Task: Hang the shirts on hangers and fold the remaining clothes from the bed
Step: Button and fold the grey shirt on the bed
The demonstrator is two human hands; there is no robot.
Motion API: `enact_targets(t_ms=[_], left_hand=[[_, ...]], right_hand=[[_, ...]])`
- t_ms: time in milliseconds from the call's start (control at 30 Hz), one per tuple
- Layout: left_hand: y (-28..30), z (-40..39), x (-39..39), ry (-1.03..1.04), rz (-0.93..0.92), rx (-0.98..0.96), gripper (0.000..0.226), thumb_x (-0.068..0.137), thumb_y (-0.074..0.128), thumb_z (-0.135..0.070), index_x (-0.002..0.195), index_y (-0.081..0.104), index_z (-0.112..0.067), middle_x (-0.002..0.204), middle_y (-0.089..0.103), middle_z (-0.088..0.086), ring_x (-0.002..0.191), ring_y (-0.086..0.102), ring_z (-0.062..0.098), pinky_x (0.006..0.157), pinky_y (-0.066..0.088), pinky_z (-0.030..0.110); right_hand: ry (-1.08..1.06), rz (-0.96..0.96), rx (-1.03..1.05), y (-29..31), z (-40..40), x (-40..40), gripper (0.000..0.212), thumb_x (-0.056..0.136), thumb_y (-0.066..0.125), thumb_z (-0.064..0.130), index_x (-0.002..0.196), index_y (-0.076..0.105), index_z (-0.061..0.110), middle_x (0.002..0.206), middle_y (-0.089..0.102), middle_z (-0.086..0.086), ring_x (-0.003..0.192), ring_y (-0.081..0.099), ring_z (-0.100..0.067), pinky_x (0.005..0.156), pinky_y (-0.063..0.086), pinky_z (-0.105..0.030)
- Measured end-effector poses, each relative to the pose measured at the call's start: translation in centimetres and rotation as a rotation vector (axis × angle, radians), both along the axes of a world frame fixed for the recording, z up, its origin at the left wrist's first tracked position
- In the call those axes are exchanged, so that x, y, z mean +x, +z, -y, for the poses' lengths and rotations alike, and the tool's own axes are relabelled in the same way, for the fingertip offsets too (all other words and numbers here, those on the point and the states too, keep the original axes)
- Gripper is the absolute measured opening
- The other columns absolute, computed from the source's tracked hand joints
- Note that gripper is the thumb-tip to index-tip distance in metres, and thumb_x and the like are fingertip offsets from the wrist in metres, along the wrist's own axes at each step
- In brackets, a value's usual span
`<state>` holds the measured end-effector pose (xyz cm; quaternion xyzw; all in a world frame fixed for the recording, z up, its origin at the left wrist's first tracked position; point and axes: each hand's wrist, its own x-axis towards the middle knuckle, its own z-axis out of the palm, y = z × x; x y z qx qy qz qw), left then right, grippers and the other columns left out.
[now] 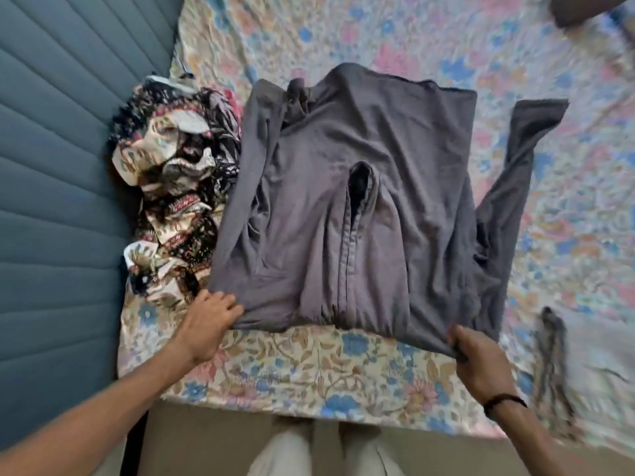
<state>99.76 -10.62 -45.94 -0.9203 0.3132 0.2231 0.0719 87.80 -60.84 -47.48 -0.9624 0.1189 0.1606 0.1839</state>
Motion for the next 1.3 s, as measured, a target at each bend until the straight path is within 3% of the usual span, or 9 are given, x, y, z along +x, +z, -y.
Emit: enact_targets(t_ms=[333, 500, 600, 700, 900, 1067, 1133, 1233, 1300], left_hand=[[0.4, 4.5, -3.7, 0.247, -0.692, 0.419, 0.045, 0.09, 0.071, -0.044, 0.127, 0.058, -0.023, 0.127, 0.061, 0.004, 0.113, 0.059, 0.021, 0.095, 0.045, 0.035], [-2.1, 13.2, 3.2, 0.994, -0.532, -0.412, 0.045, 0.083, 0.076, -0.06, 0.112, 0.07, -0.026, 0.108, 0.071, -0.006, 0.102, 0.063, 0.011, 0.101, 0.049, 0.033], [-3.7, 18.1, 5.3, 1.23, -0.57, -0.556, 0.089, 0.07, 0.081, -0.067, 0.142, 0.053, -0.023, 0.135, 0.064, 0.003, 0.126, 0.058, 0.021, 0.111, 0.045, 0.038], [-4.9, 19.5, 4.6, 1.324, -0.523, -0.595, 0.072, 0.077, 0.086, -0.035, 0.14, 0.057, -0.016, 0.134, 0.064, 0.005, 0.125, 0.059, 0.024, 0.105, 0.047, 0.032], [-0.3, 15.1, -1.8, 0.956, -0.935, -0.75, 0.025, 0.086, 0.076, -0.007, 0.11, 0.073, -0.009, 0.1, 0.077, 0.006, 0.089, 0.071, 0.016, 0.073, 0.057, 0.025], [-0.4, 9.0, -12.2, 0.008, -1.207, 0.026, 0.032, 0.081, 0.068, -0.012, 0.111, 0.076, -0.019, 0.108, 0.075, 0.003, 0.089, 0.066, 0.019, 0.078, 0.057, 0.036], [-1.3, 7.3, -14.2, 0.218, -1.077, -0.056, 0.038, 0.084, 0.062, -0.009, 0.112, 0.076, -0.029, 0.111, 0.075, -0.006, 0.093, 0.066, 0.014, 0.079, 0.052, 0.026], [-2.4, 5.3, -13.2, 0.994, -0.408, -0.258, 0.008, 0.093, 0.07, -0.038, 0.099, 0.069, -0.033, 0.092, 0.07, -0.011, 0.081, 0.068, 0.011, 0.071, 0.056, 0.029], [-3.1, 4.7, -11.0, 1.483, -0.235, -0.283, 0.041, 0.082, 0.072, -0.066, 0.082, 0.067, -0.025, 0.076, 0.071, -0.005, 0.074, 0.07, 0.021, 0.068, 0.056, 0.033]], right_hand=[[0.044, -0.647, 0.091, -1.4, -2.9, -4.6, 0.031, 0.08, 0.081, 0.025, 0.082, 0.05, 0.025, 0.083, 0.06, 0.005, 0.085, 0.065, -0.027, 0.063, 0.04, -0.033], [-0.468, -0.258, 0.408, -1.2, -8.1, 3.8, 0.055, 0.075, 0.088, 0.054, 0.114, 0.059, 0.026, 0.101, 0.065, 0.009, 0.089, 0.063, -0.012, 0.08, 0.053, -0.03], [-0.776, -0.198, 0.579, -3.0, -9.8, 7.8, 0.088, 0.07, 0.093, 0.05, 0.141, 0.055, 0.015, 0.115, 0.065, -0.001, 0.108, 0.065, -0.018, 0.098, 0.054, -0.035], [-0.845, -0.204, 0.731, -4.1, -10.6, 8.8, 0.057, 0.081, 0.089, 0.017, 0.131, 0.064, 0.009, 0.109, 0.072, -0.008, 0.1, 0.07, -0.021, 0.093, 0.058, -0.037], [-0.483, -0.175, 0.812, -0.3, -12.1, 2.8, 0.019, 0.08, 0.056, -0.015, 0.081, 0.063, 0.003, 0.077, 0.064, -0.009, 0.076, 0.062, -0.022, 0.075, 0.057, -0.04], [0.134, -0.728, 0.483, 0.2, -13.2, -9.1, 0.016, 0.072, 0.044, 0.032, 0.066, 0.054, 0.021, 0.077, 0.066, -0.009, 0.066, 0.052, -0.014, 0.059, 0.043, -0.025], [0.179, -0.885, 0.365, -0.4, -13.2, -12.8, 0.015, 0.074, 0.05, 0.021, 0.078, 0.063, 0.028, 0.1, 0.074, -0.006, 0.084, 0.066, -0.017, 0.071, 0.049, -0.023], [-0.204, -0.36, 0.226, -1.3, -11.9, -13.2, 0.013, 0.088, 0.069, 0.009, 0.099, 0.069, 0.016, 0.099, 0.067, -0.007, 0.088, 0.065, -0.029, 0.075, 0.051, -0.036], [-0.523, -0.126, 0.156, -1.7, -10.3, -11.0, 0.028, 0.084, 0.085, 0.022, 0.098, 0.063, 0.011, 0.089, 0.06, -0.001, 0.082, 0.062, -0.027, 0.073, 0.05, -0.037]])
